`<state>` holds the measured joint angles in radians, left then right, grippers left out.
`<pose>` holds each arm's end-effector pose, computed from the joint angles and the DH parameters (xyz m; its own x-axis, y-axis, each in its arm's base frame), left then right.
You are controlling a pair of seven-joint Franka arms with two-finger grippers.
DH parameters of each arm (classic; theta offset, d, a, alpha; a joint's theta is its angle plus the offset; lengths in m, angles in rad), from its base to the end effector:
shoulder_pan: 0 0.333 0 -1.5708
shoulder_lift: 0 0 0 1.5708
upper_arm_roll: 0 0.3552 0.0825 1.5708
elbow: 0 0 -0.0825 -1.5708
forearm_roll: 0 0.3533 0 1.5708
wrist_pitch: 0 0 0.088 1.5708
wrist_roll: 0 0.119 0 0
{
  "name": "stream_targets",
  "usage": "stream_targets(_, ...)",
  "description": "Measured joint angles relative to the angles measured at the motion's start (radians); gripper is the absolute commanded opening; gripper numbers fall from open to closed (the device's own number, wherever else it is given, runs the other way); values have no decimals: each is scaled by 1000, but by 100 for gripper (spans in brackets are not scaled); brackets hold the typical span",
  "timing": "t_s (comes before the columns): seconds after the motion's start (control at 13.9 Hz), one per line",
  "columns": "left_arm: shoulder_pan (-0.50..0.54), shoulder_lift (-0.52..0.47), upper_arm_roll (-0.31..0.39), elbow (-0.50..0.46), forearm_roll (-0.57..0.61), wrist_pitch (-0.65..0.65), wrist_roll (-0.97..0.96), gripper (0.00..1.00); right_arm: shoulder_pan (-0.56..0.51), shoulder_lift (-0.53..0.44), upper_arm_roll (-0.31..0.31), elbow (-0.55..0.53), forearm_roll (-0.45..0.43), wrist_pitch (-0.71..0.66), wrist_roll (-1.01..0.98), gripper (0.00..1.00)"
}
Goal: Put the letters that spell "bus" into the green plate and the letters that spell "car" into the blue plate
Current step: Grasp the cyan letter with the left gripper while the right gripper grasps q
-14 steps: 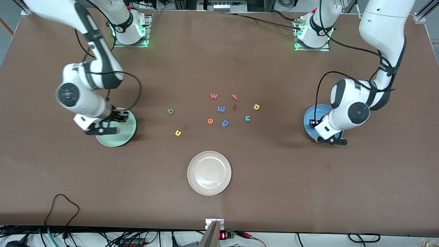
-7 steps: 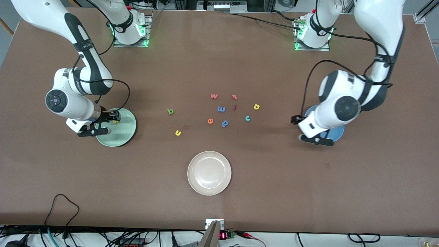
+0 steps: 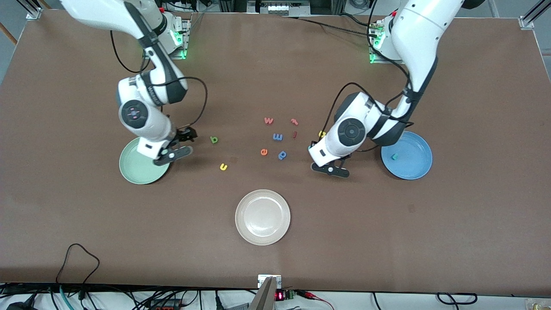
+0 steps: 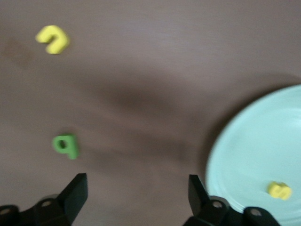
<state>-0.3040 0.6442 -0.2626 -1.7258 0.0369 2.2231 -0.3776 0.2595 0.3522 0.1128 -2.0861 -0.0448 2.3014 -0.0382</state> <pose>0.5651 -0.3331 0.2528 0.9707 -0.1755 -0.1642 -0.1652 -0.9834 0.0747 0.5252 0.2012 0.2931 0.8970 0.4216 -0.1331 0.4235 -0.9058 -0.0149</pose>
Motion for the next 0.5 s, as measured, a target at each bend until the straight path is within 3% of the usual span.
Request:
stream_targets(0.29, -18, 32, 0, 3, 0, 15, -61, 58, 90, 12, 0, -1, 0, 23, 4, 60)
stream_targets(0.5, -53, 35, -1, 3, 0, 15, -137, 59, 111, 46, 0, -2, 0, 86, 4, 60)
